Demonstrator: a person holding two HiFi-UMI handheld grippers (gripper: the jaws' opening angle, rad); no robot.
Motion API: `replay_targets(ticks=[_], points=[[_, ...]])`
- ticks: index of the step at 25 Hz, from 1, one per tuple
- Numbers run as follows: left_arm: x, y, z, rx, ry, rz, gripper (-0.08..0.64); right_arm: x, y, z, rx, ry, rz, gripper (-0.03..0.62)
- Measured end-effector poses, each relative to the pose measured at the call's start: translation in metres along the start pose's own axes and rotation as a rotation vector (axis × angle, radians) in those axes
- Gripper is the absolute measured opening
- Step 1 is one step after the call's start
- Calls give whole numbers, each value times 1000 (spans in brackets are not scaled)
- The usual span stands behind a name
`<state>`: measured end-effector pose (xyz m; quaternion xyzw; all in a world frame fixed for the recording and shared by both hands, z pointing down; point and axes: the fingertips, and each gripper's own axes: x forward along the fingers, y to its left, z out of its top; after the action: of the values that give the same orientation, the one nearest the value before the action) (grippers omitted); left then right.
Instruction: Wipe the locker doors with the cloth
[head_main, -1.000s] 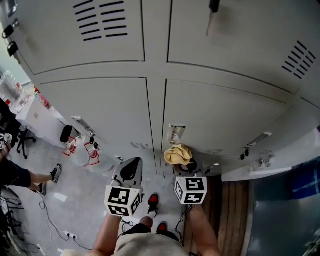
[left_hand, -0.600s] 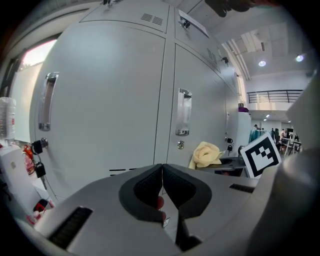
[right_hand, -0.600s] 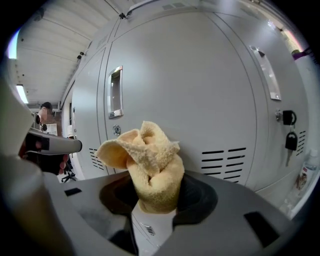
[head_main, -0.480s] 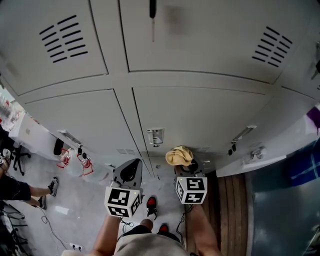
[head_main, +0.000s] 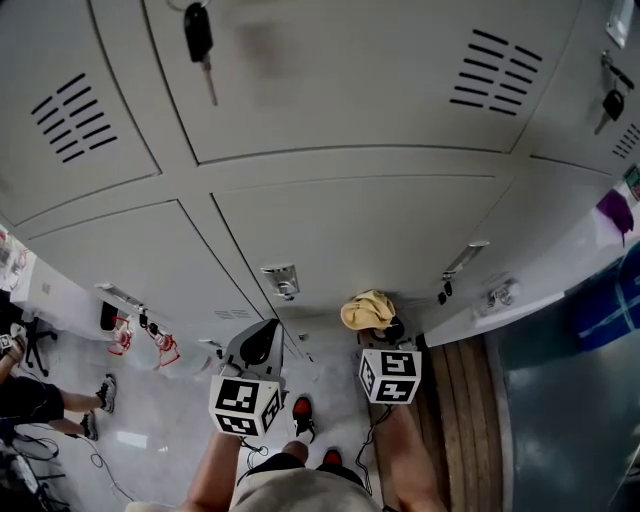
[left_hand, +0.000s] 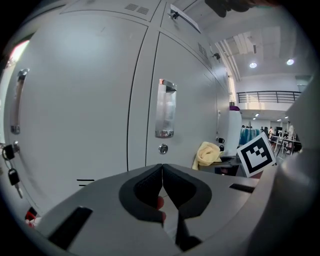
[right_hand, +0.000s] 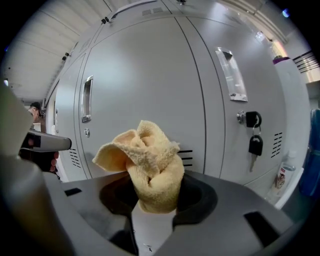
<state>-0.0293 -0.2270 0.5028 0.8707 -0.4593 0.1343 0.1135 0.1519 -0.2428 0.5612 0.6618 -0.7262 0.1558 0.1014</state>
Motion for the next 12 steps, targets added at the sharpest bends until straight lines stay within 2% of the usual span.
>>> replay_targets(ticks=[12], points=[[4,-9,2,19,5,-28,23,-10,-53,-2,34,-7,-119,184]])
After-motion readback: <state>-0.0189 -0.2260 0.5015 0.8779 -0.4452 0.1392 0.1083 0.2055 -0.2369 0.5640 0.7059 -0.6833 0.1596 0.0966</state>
